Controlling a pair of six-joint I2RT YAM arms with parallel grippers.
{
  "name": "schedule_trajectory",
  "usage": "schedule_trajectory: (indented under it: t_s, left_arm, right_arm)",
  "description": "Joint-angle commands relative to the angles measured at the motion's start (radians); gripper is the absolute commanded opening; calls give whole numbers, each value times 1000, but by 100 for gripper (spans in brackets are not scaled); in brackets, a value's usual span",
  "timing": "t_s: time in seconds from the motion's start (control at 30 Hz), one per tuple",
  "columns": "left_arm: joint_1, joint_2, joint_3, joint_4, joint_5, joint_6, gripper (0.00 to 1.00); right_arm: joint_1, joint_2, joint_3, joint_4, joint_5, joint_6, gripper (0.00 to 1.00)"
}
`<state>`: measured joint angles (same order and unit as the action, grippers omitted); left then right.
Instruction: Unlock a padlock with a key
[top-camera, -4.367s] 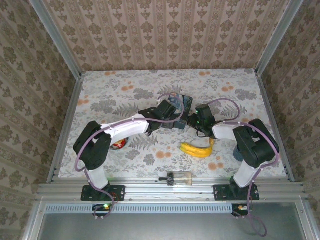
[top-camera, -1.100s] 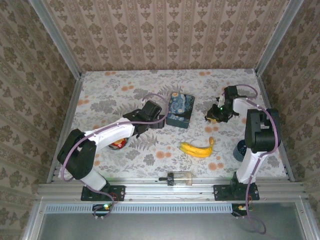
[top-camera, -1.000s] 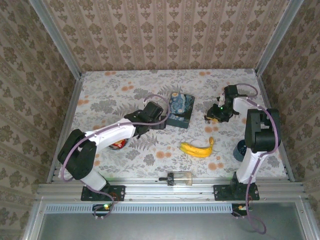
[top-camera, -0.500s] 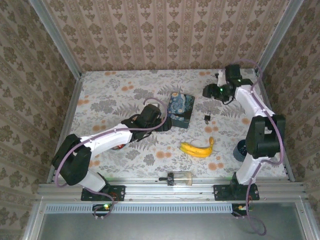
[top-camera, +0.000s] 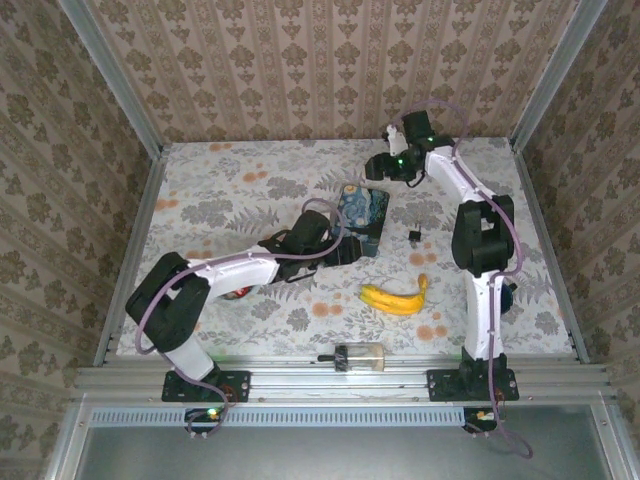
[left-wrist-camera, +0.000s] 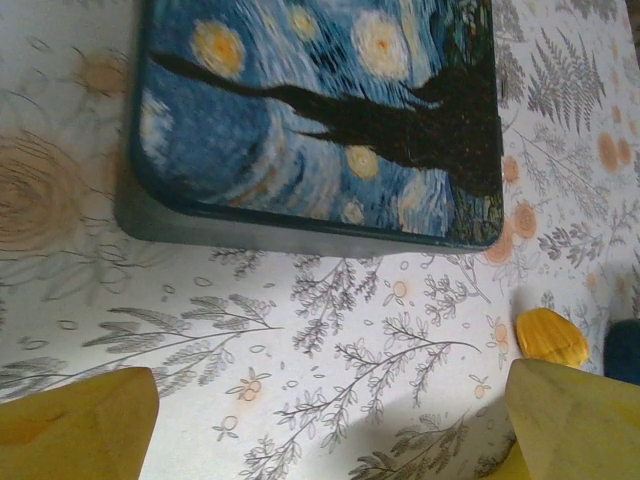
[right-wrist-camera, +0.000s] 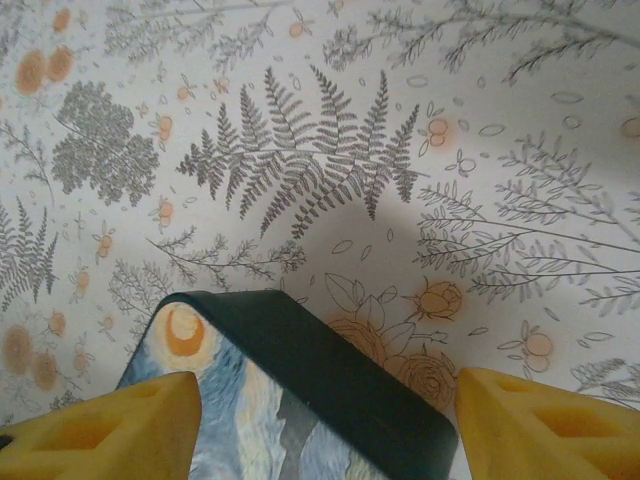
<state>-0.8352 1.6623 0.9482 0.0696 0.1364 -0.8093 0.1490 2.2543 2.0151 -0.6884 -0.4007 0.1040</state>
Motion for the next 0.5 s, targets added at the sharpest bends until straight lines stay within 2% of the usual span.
schedule_trajectory:
  t_s: [0.0, 0.23, 0.47]
  left_arm:
    - [-5, 33, 44, 62, 52, -27, 90]
    - [25, 116, 103, 118, 66, -38, 87]
    - [85, 145, 114, 189, 94, -76, 77]
  right_arm:
    - [11, 33, 42, -57, -49, -2, 68]
    - [36, 42, 2, -56, -51, 12, 65]
    - [43, -41, -141, -10, -39, 44, 60]
